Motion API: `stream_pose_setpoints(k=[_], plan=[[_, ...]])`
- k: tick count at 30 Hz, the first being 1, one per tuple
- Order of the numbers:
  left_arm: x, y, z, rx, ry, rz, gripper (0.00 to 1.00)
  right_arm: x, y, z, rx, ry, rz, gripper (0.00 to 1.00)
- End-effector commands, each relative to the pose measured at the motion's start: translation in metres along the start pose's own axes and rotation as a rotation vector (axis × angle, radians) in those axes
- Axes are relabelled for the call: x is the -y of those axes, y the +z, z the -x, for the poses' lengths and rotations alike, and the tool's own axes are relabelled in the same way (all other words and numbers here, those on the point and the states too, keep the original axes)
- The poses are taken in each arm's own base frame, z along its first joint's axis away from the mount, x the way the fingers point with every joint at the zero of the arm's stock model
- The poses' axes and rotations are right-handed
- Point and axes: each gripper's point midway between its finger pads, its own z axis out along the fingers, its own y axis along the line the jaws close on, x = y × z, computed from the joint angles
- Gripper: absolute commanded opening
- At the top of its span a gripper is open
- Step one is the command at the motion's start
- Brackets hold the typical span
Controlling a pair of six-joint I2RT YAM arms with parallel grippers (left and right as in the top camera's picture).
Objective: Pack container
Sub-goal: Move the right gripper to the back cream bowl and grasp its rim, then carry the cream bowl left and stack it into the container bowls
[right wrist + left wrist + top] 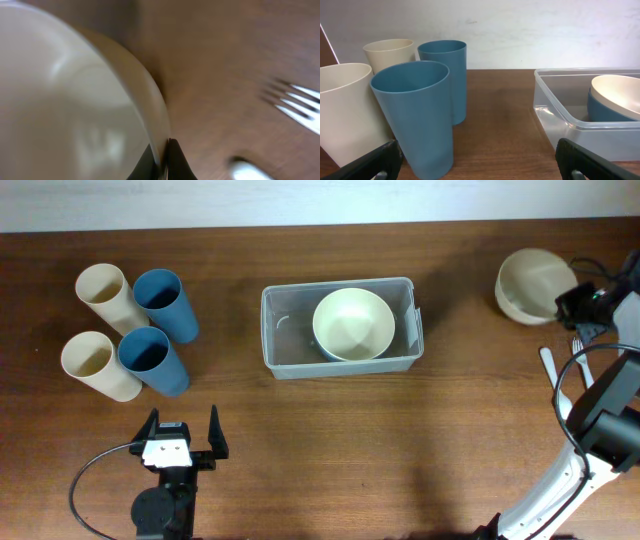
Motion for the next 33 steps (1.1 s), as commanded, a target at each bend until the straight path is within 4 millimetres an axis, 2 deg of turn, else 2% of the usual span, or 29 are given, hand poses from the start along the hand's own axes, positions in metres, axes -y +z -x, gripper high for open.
stream_pose_setpoints(k=[1, 3, 4, 7, 9, 12, 13, 14, 22, 28, 33], plan=[[0.001, 0.0, -0.001, 0.0, 0.015, -0.006, 1.0, -0.073, -0.051, 0.007, -0.009, -0.187, 0.295, 0.04], [0.001, 0.0, -0.001, 0.0, 0.015, -0.006, 1.0, -0.102, -0.079, 0.001, -0.032, -0.236, 0.421, 0.04], [0.001, 0.0, -0.001, 0.0, 0.015, -0.006, 1.0, -0.126, -0.107, -0.008, -0.058, -0.274, 0.53, 0.04], [0.001, 0.0, -0.001, 0.0, 0.015, -0.006, 1.0, -0.162, -0.152, -0.032, -0.117, -0.357, 0.689, 0.04], [0.001, 0.0, -0.001, 0.0, 0.015, -0.006, 1.0, -0.177, -0.173, -0.053, -0.145, -0.415, 0.726, 0.04], [0.001, 0.0, -0.001, 0.0, 0.015, -0.006, 1.0, -0.19, -0.188, -0.095, -0.186, -0.541, 0.72, 0.04], [0.001, 0.0, -0.001, 0.0, 0.015, -0.006, 1.0, -0.197, -0.189, -0.12, -0.206, -0.61, 0.684, 0.04], [0.001, 0.0, -0.001, 0.0, 0.015, -0.006, 1.0, -0.201, -0.187, -0.132, -0.223, -0.626, 0.657, 0.04], [0.001, 0.0, -0.001, 0.0, 0.015, -0.006, 1.0, -0.202, -0.146, -0.211, -0.304, -0.782, 0.344, 0.04], [0.001, 0.0, -0.001, 0.0, 0.015, -0.006, 1.0, -0.197, -0.131, -0.26, -0.307, -0.941, 0.13, 0.04], [0.001, 0.0, -0.001, 0.0, 0.015, -0.006, 0.99, -0.203, -0.129, -0.288, -0.311, -1.0, 0.093, 0.04]])
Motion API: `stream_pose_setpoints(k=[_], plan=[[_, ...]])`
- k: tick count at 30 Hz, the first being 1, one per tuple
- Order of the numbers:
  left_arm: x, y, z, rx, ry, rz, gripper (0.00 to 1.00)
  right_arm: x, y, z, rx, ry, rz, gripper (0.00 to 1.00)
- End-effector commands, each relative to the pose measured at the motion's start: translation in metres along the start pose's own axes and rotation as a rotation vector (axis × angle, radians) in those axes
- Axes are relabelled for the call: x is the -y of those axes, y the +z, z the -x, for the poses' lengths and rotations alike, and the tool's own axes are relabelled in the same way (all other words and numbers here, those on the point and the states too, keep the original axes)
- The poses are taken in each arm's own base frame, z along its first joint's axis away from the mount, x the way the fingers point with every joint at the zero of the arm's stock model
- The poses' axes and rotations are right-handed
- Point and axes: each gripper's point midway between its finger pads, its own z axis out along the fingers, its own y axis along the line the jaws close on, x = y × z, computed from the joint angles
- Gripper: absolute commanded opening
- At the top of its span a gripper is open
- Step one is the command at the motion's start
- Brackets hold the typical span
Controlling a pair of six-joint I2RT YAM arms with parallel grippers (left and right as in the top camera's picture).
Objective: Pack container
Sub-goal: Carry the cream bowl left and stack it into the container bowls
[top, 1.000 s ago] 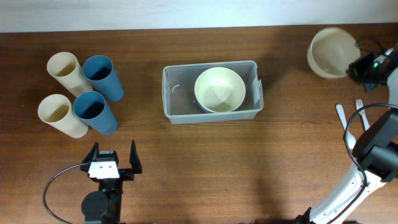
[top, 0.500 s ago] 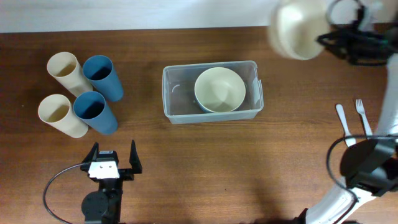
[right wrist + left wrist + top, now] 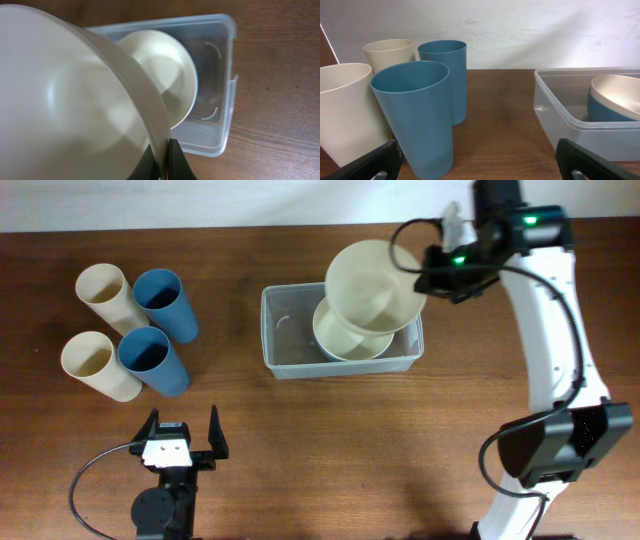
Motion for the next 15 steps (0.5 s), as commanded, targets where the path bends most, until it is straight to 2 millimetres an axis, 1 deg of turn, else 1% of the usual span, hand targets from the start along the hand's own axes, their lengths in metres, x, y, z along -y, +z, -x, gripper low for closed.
stream_pose_setpoints(k=[1, 3, 6, 10, 14, 15], plan=[[0.001, 0.0, -0.001, 0.0, 0.015, -0.006, 1.0, 0.001, 0.005, 0.0, 0.009, -0.02, -0.1, 0.04], [0.001, 0.0, -0.001, 0.0, 0.015, -0.006, 0.99, -0.003, 0.01, 0.003, 0.014, -0.022, -0.091, 0.04], [0.001, 0.0, -0.001, 0.0, 0.015, -0.007, 0.99, 0.001, 0.021, 0.005, 0.0, -0.008, -0.097, 0.04], [0.001, 0.0, -0.001, 0.0, 0.015, -0.006, 1.0, 0.009, 0.043, 0.005, -0.041, 0.012, -0.102, 0.04], [0.001, 0.0, -0.001, 0.0, 0.015, -0.006, 1.0, 0.011, 0.066, 0.004, -0.082, 0.024, -0.07, 0.04], [0.001, 0.0, -0.001, 0.0, 0.015, -0.006, 1.0, 0.011, 0.068, 0.004, -0.086, 0.025, -0.067, 0.04]])
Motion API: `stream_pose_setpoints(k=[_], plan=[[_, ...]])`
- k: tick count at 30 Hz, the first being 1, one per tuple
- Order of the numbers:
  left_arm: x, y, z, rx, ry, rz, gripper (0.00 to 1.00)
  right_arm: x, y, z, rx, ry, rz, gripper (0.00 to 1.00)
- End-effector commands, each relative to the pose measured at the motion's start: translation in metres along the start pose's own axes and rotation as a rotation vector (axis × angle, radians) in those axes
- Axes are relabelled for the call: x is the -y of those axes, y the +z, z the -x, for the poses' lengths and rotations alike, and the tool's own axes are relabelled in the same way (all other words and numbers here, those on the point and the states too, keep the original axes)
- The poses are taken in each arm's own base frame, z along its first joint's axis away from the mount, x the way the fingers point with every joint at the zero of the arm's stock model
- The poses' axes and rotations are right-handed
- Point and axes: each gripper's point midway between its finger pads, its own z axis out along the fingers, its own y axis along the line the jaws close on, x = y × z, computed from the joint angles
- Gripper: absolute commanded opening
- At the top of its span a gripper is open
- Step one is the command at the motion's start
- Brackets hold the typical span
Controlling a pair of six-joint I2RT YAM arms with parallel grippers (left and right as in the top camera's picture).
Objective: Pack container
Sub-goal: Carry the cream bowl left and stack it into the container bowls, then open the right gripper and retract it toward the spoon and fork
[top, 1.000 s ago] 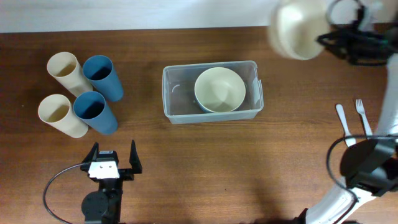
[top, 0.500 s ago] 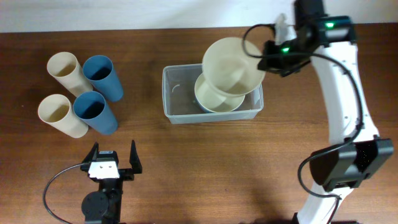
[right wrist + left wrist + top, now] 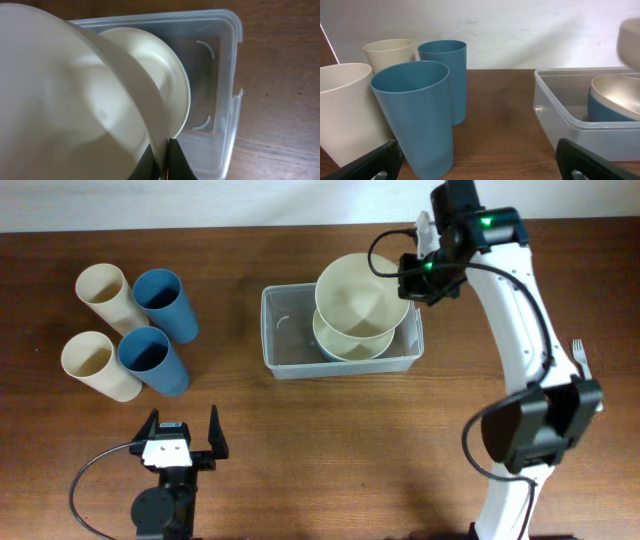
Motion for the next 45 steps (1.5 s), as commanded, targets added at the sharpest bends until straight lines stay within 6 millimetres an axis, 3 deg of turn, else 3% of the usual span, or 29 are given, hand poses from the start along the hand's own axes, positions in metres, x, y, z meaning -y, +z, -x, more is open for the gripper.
stream_pose_setpoints(k=[1, 14, 19, 22, 36, 37, 39, 41, 43, 45], plan=[[0.001, 0.0, -0.001, 0.0, 0.015, -0.006, 0.99, 0.0, 0.017, 0.002, -0.025, 0.014, 0.023, 0.04], [0.001, 0.0, -0.001, 0.0, 0.015, -0.007, 1.0, 0.009, 0.05, -0.002, -0.092, 0.034, 0.013, 0.04], [0.001, 0.0, -0.001, 0.0, 0.015, -0.006, 1.0, 0.009, 0.051, -0.002, -0.095, 0.035, 0.013, 0.06], [0.001, 0.0, -0.001, 0.0, 0.015, -0.006, 1.0, 0.009, 0.051, -0.002, -0.095, 0.035, 0.013, 0.13], [0.001, 0.0, -0.001, 0.0, 0.015, -0.006, 1.0, 0.01, 0.051, -0.002, -0.093, 0.034, 0.012, 0.15], [0.001, 0.0, -0.001, 0.0, 0.015, -0.006, 0.99, 0.01, 0.051, -0.001, -0.09, 0.034, 0.012, 0.2], [0.001, 0.0, -0.001, 0.0, 0.015, -0.006, 1.0, 0.012, 0.049, 0.002, -0.079, 0.038, 0.013, 0.42], [0.001, 0.0, -0.001, 0.0, 0.015, -0.006, 1.0, 0.018, 0.039, 0.008, -0.057, 0.051, 0.013, 0.86], [0.001, 0.0, -0.001, 0.0, 0.015, -0.006, 0.99, 0.022, 0.028, 0.014, -0.035, 0.061, 0.012, 0.99], [0.001, 0.0, -0.001, 0.0, 0.015, -0.006, 0.99, 0.027, 0.009, 0.023, -0.002, 0.074, 0.011, 0.99]])
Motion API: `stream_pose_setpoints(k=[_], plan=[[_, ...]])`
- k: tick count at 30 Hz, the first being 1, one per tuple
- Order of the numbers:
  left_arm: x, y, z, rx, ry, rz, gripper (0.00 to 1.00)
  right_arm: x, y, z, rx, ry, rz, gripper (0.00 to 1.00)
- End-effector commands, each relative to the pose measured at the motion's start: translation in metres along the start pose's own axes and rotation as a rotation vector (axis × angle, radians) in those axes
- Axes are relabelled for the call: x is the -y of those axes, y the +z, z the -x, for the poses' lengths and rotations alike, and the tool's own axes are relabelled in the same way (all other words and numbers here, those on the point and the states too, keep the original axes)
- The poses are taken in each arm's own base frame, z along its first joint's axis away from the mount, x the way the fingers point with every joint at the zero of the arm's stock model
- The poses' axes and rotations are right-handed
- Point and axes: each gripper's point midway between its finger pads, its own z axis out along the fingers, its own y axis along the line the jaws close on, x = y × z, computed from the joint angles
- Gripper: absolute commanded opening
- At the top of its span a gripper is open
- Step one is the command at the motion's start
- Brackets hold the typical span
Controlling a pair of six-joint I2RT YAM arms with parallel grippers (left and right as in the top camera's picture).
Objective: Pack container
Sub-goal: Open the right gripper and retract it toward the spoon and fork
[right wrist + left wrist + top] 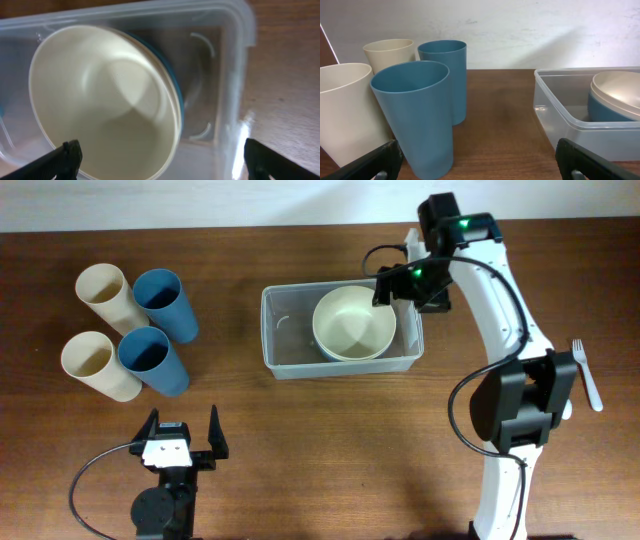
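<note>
The clear plastic container (283,340) stands mid-table. Inside it a cream bowl (353,323) rests nested on other bowls; a blue bowl's rim (176,100) shows under it. My right gripper (393,285) hovers over the container's right end, open, its fingers (67,155) either side of the bowl (100,100) and clear of it. Down at the front left my left gripper (182,427) is open and holds nothing. It faces the cups and the container (570,122).
Two cream cups (105,295) and two blue cups (165,305) stand upright in a cluster at the far left. The nearest blue cup (415,115) is close ahead of the left gripper. A white fork (585,375) lies at the right edge of the table.
The right gripper was shut on the cream bowl's rim, holding it tilted just above the bowls in the container. Now the bowl sits nested in the stack and the gripper is open.
The right gripper was first shut on the cream bowl's rim at the table's far right beside the fork. Then it held the bowl above the container, then lower over the stacked bowls. Now the bowl lies in the container, let go. The left arm stayed still.
</note>
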Motion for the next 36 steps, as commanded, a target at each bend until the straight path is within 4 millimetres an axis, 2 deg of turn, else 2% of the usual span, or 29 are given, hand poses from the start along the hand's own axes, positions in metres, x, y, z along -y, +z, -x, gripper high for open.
stream_pose_setpoints(k=[1, 3, 7, 9, 12, 14, 17, 20, 23, 28, 32, 36], plan=[[0.001, 0.0, -0.001, 0.0, 0.015, -0.006, 0.99, 0.01, -0.044, 0.023, 0.105, 0.028, 0.009, 0.99], [0.001, 0.0, -0.001, 0.0, 0.015, -0.006, 1.0, 0.015, -0.07, 0.029, 0.151, 0.042, 0.009, 0.99], [0.001, 0.0, -0.001, 0.0, 0.015, -0.006, 0.99, 0.034, -0.133, 0.036, 0.267, 0.083, -0.009, 0.99], [0.001, 0.0, -0.001, 0.0, 0.015, -0.006, 0.99, 0.061, -0.162, 0.032, 0.313, 0.13, -0.095, 0.99], [0.001, 0.0, -0.001, 0.0, 0.015, -0.006, 0.99, 0.107, -0.186, 0.02, 0.333, 0.224, -0.242, 0.99], [0.001, 0.0, -0.001, 0.0, 0.015, -0.006, 0.99, 0.131, -0.192, 0.016, 0.337, 0.285, -0.276, 0.99], [0.001, 0.0, -0.001, 0.0, 0.015, -0.006, 1.0, 0.158, -0.186, 0.008, 0.307, 0.421, -0.269, 0.99], [0.001, 0.0, -0.001, 0.0, 0.015, -0.006, 1.0, 0.168, -0.171, -0.001, 0.238, 0.479, -0.196, 0.99], [0.001, 0.0, -0.001, 0.0, 0.015, -0.006, 1.0, 0.175, -0.166, -0.011, 0.198, 0.505, -0.198, 0.99], [0.001, 0.0, -0.001, 0.0, 0.015, -0.006, 1.0, 0.161, -0.184, -0.04, 0.185, 0.456, -0.204, 0.99], [0.001, 0.0, -0.001, 0.0, 0.015, -0.006, 0.99, 0.145, -0.196, -0.08, 0.168, 0.445, -0.233, 0.99], [0.001, 0.0, -0.001, 0.0, 0.015, -0.006, 1.0, 0.149, -0.199, -0.113, 0.205, 0.444, -0.307, 0.99]])
